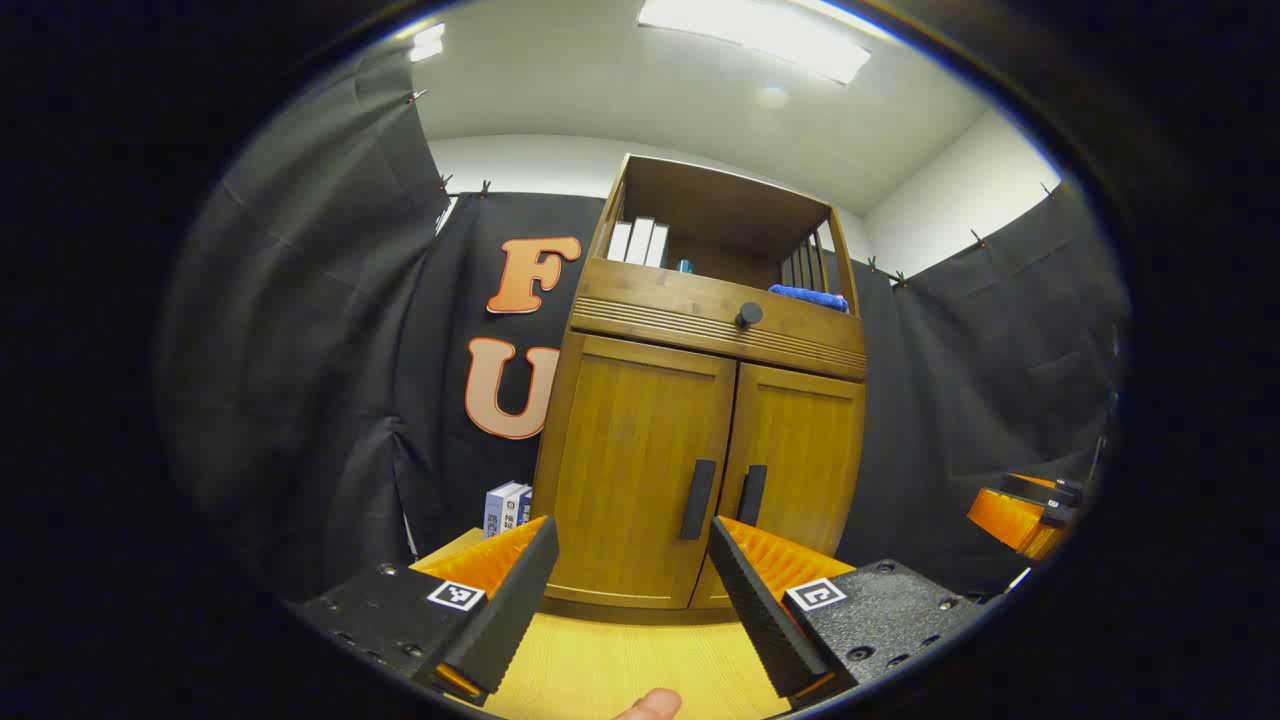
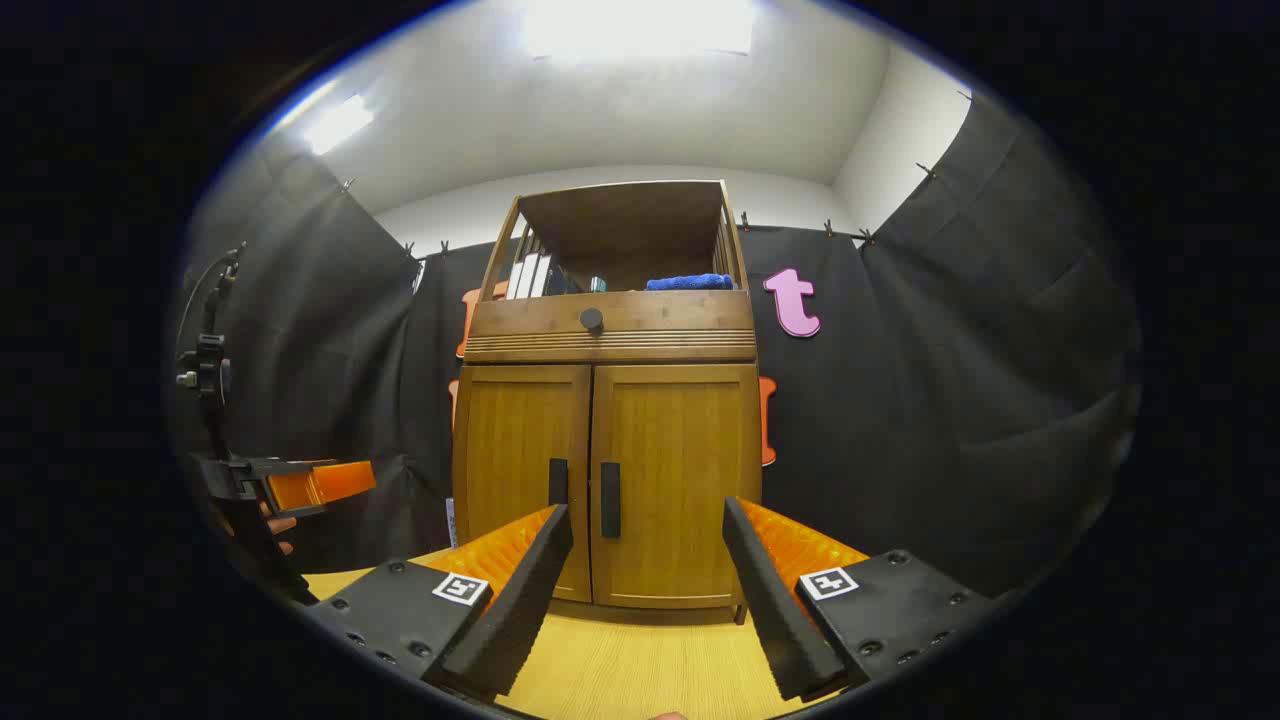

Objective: Open the right door of the double-door shoe cabinet with the right hand, and open the left door with the left hand.

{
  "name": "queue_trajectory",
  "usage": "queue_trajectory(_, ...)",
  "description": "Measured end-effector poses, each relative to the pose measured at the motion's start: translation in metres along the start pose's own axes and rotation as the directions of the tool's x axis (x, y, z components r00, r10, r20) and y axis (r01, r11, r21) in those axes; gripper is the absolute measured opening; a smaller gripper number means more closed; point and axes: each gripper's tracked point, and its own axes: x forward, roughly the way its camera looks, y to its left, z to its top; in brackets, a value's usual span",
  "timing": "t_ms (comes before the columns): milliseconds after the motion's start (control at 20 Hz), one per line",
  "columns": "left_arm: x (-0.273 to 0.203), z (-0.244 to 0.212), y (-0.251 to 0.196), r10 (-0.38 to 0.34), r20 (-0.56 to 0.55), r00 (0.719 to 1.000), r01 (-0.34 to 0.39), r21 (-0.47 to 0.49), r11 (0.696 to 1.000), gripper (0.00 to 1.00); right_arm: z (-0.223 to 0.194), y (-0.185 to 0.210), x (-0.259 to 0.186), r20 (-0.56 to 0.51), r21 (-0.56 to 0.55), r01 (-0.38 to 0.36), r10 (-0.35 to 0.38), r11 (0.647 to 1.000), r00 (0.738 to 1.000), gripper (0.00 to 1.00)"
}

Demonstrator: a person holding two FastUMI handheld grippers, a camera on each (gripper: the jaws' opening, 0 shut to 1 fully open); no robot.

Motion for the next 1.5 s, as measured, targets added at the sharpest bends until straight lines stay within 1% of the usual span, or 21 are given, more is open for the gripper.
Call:
queue_trajectory(50,-0.001,0.0,-0.001,-0.001,-0.001,1.0,0.001,-0.003,1.0,0.95,0.0,-0.002,0.0,0.001,0.004,0.005,-0.005,1.0,1.0,0.98)
queue_trajectory(100,-0.002,-0.001,-0.003,-0.004,-0.002,1.0,0.004,-0.005,1.0,0.94,0.001,-0.002,0.0,0.002,0.01,0.007,-0.007,1.0,1.0,0.94)
queue_trajectory(350,-0.006,0.006,-0.005,-0.005,0.016,1.0,0.005,0.006,1.0,0.94,-0.002,-0.007,0.001,-0.006,0.031,0.014,-0.014,0.999,1.0,0.94)
queue_trajectory(400,-0.006,0.008,-0.006,-0.003,0.021,1.0,0.003,0.009,1.0,0.94,-0.002,-0.009,0.001,-0.008,0.034,0.014,-0.014,0.999,1.0,0.97)
queue_trajectory(450,-0.007,0.01,-0.006,-0.002,0.026,1.0,0.001,0.012,1.0,0.94,-0.002,-0.01,-0.001,-0.008,0.038,0.013,-0.013,0.999,1.0,0.94)
queue_trajectory(500,-0.007,0.01,-0.007,0.0,0.029,1.0,0.0,0.014,1.0,0.94,-0.001,-0.01,0.0,-0.009,0.042,0.012,-0.011,0.999,1.0,0.94)
queue_trajectory(550,-0.008,0.011,-0.008,-0.001,0.029,1.0,0.001,0.015,1.0,0.92,-0.001,-0.01,0.0,-0.01,0.043,0.011,-0.011,0.999,1.0,0.94)
queue_trajectory(600,-0.009,0.011,-0.009,-0.003,0.03,1.0,0.003,0.015,1.0,0.94,-0.001,-0.01,-0.001,-0.009,0.044,0.012,-0.011,0.999,1.0,0.98)
queue_trajectory(650,-0.009,0.011,-0.01,-0.006,0.028,1.0,0.005,0.016,1.0,0.94,0.0,-0.01,-0.001,-0.008,0.044,0.013,-0.012,0.999,1.0,0.94)
queue_trajectory(700,-0.009,0.009,-0.011,-0.01,0.024,1.0,0.01,0.015,1.0,0.94,0.001,-0.01,-0.002,-0.006,0.044,0.014,-0.013,0.999,1.0,0.94)
queue_trajectory(750,-0.01,0.008,-0.012,-0.014,0.022,1.0,0.014,0.014,1.0,0.92,0.001,-0.011,-0.003,-0.005,0.044,0.014,-0.014,0.999,1.0,0.94)
queue_trajectory(800,-0.01,0.007,-0.012,-0.016,0.019,1.0,0.015,0.011,1.0,0.94,0.001,-0.011,-0.004,-0.005,0.043,0.014,-0.014,0.999,1.0,0.94)
queue_trajectory(950,-0.01,0.007,-0.011,-0.017,0.02,1.0,0.017,0.005,1.0,0.94,0.001,-0.01,-0.004,-0.004,0.039,0.016,-0.016,0.999,1.0,0.94)
queue_trajectory(1050,-0.009,0.005,-0.011,-0.018,0.017,1.0,0.018,0.002,1.0,0.94,0.002,-0.009,-0.004,-0.001,0.037,0.015,-0.015,0.999,1.0,0.98)
queue_trajectory(1100,-0.009,0.004,-0.01,-0.018,0.016,1.0,0.018,0.0,1.0,0.94,0.002,-0.008,-0.004,0.001,0.036,0.014,-0.014,0.999,1.0,0.94)
queue_trajectory(1150,-0.01,0.004,-0.009,-0.018,0.015,1.0,0.018,-0.002,1.0,0.94,0.003,-0.007,-0.003,0.001,0.034,0.015,-0.015,0.999,1.0,0.94)
queue_trajectory(1200,-0.011,0.003,-0.008,-0.017,0.015,1.0,0.017,-0.004,1.0,0.92,0.002,-0.006,-0.003,0.001,0.033,0.014,-0.014,0.999,1.0,0.94)
queue_trajectory(1400,-0.012,0.004,-0.001,-0.008,0.024,1.0,0.008,-0.002,1.0,0.92,0.001,-0.001,0.0,-0.005,0.021,0.009,-0.009,1.0,1.0,0.94)
queue_trajectory(1450,-0.013,0.005,0.001,-0.007,0.031,1.0,0.008,-0.002,1.0,0.95,0.001,0.0,0.0,-0.004,0.018,0.008,-0.008,1.0,1.0,0.94)
queue_trajectory(1500,-0.014,0.005,0.002,-0.006,0.036,0.999,0.006,-0.004,1.0,0.95,0.002,0.001,0.002,-0.003,0.015,0.007,-0.007,1.0,1.0,0.94)
